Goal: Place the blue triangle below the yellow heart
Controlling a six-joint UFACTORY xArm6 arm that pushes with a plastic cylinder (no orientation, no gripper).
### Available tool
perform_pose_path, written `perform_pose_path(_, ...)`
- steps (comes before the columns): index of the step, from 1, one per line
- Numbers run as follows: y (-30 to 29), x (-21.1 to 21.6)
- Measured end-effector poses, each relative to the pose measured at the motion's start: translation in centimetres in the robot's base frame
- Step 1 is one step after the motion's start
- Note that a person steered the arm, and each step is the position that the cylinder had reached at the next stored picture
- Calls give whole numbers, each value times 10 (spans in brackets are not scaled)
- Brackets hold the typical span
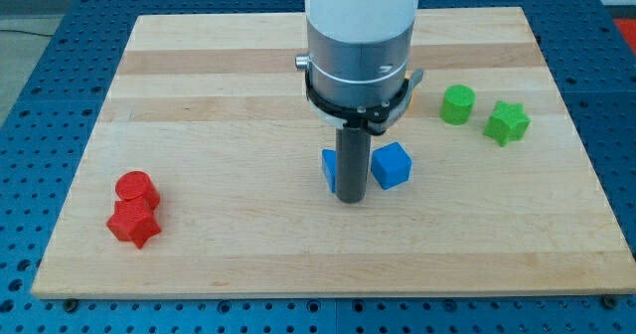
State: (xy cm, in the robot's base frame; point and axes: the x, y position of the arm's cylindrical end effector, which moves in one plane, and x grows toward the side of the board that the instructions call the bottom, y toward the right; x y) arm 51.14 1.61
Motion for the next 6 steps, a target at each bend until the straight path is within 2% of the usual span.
perform_pose_path(1, 8, -28)
perform_pose_path(2, 32, -29)
perform_pose_path(3, 54, -21)
perform_pose_path(4, 47, 15)
perform_pose_path(5, -18, 10)
perform_pose_path(6, -44, -38)
